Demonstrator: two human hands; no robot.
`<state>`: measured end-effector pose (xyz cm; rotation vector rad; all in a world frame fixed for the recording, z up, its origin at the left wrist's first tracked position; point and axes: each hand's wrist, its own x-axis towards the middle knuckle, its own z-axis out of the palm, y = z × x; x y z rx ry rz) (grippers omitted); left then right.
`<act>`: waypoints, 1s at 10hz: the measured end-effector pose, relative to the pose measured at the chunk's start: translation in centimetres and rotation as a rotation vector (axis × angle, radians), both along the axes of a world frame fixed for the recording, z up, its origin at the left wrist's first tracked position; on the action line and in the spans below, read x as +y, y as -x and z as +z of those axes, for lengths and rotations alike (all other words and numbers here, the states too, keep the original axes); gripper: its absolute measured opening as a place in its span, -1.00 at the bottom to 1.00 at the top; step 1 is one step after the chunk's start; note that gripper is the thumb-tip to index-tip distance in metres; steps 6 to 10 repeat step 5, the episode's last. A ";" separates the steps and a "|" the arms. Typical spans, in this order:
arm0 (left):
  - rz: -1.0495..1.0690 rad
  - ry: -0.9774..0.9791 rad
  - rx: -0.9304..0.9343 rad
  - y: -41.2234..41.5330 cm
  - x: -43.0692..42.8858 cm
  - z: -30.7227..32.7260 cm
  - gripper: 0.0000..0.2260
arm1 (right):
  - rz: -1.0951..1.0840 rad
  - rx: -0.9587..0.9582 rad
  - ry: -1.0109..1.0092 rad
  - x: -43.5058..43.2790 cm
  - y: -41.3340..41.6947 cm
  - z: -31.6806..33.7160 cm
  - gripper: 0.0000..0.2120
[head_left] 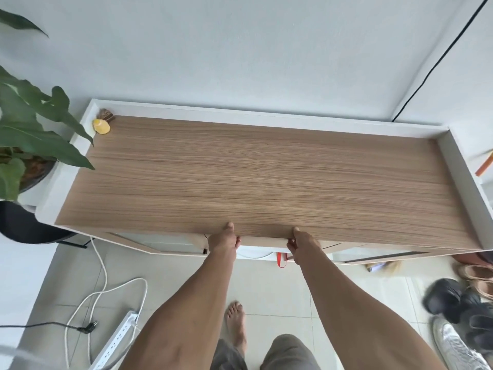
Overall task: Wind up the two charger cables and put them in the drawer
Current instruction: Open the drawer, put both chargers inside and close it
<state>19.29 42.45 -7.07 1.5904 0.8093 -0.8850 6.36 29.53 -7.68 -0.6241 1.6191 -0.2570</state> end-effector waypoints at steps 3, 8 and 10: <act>-0.091 0.009 -0.007 -0.5 0.5 0.7 -0.90 | 0.019 0.028 0.007 -0.8 0.9 0.7 -0.87; -0.314 0.054 0.044 -0.4 1.4 2.3 -0.83 | 0.097 -0.198 0.013 -1.1 1.8 1.9 -0.89; -0.314 0.054 0.044 -0.4 1.4 2.3 -0.83 | 0.097 -0.198 0.013 -1.1 1.8 1.9 -0.89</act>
